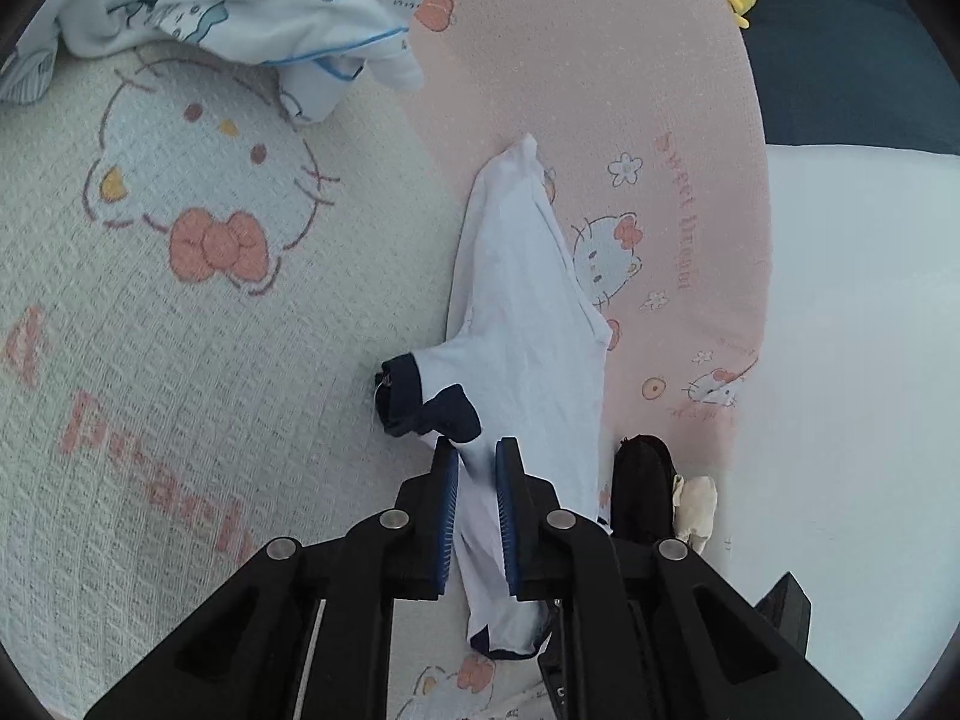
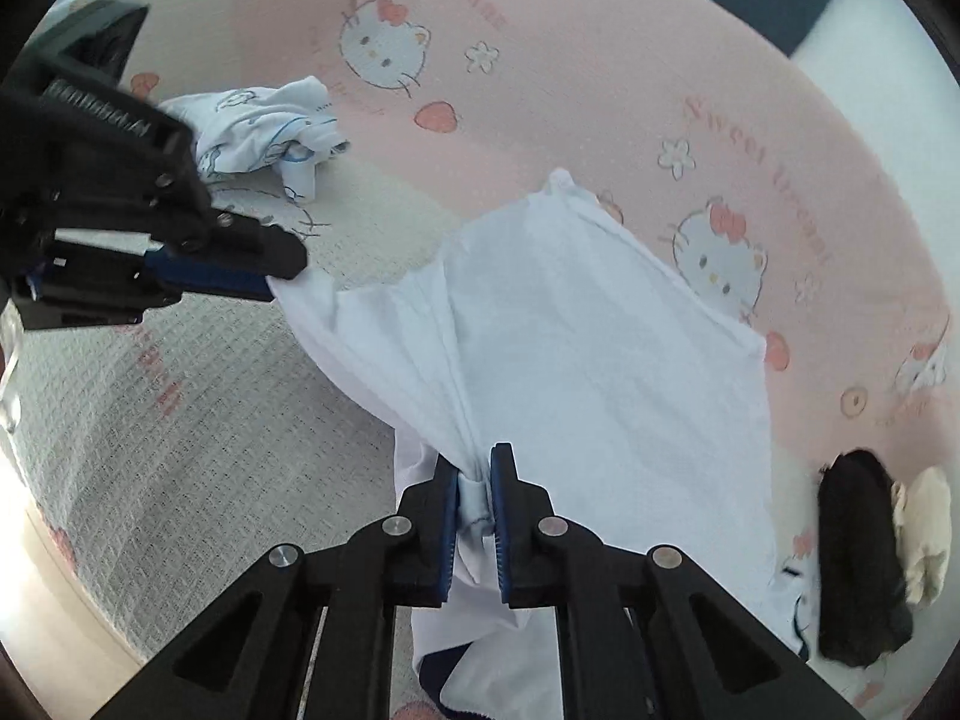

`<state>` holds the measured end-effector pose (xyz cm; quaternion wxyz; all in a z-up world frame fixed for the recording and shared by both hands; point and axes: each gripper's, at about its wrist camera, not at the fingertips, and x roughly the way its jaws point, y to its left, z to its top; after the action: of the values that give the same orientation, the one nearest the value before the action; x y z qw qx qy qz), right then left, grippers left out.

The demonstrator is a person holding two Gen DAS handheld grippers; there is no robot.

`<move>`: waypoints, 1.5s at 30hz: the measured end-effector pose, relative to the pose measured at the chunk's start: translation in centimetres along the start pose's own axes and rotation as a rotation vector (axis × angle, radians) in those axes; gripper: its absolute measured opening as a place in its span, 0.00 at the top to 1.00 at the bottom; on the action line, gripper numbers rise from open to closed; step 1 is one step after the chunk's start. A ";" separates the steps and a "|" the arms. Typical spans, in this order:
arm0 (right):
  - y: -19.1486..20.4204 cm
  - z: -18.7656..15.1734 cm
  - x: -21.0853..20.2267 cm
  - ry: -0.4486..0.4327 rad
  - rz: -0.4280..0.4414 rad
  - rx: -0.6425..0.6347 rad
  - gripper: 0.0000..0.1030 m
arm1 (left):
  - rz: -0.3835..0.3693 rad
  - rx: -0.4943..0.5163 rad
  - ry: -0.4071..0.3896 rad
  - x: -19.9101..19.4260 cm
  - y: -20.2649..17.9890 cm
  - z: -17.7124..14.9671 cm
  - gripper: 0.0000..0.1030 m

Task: Fold clothes

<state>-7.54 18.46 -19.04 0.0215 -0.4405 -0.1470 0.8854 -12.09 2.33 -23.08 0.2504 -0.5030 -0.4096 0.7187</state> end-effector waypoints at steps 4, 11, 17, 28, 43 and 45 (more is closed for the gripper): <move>-0.7 -2.7 0.8 0.105 0.094 0.136 0.93 | 0.061 -0.011 -0.013 0.1 1.1 -0.9 0.89; -1.2 -4.0 1.9 0.128 0.132 0.219 0.93 | 0.197 0.062 -0.021 0.5 1.7 -1.9 0.89; -0.5 -4.3 1.6 0.131 0.122 0.199 0.88 | 0.160 -0.012 -0.025 0.9 3.9 -2.5 0.90; -2.5 -4.4 -2.2 0.149 0.202 0.331 0.48 | 0.015 -0.207 0.030 0.9 6.8 -2.2 0.89; -4.5 -7.4 0.0 0.159 0.641 0.987 0.42 | -0.072 -0.265 -0.071 0.9 5.2 -3.2 0.41; -4.5 -7.9 0.8 0.145 0.718 1.090 0.40 | -0.089 -0.282 -0.081 1.6 5.0 -3.3 0.41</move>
<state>-2.18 24.82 -22.87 -0.0455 -0.4469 0.4805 0.7532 -9.33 1.97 -28.60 0.1920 -0.4849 -0.5382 0.6620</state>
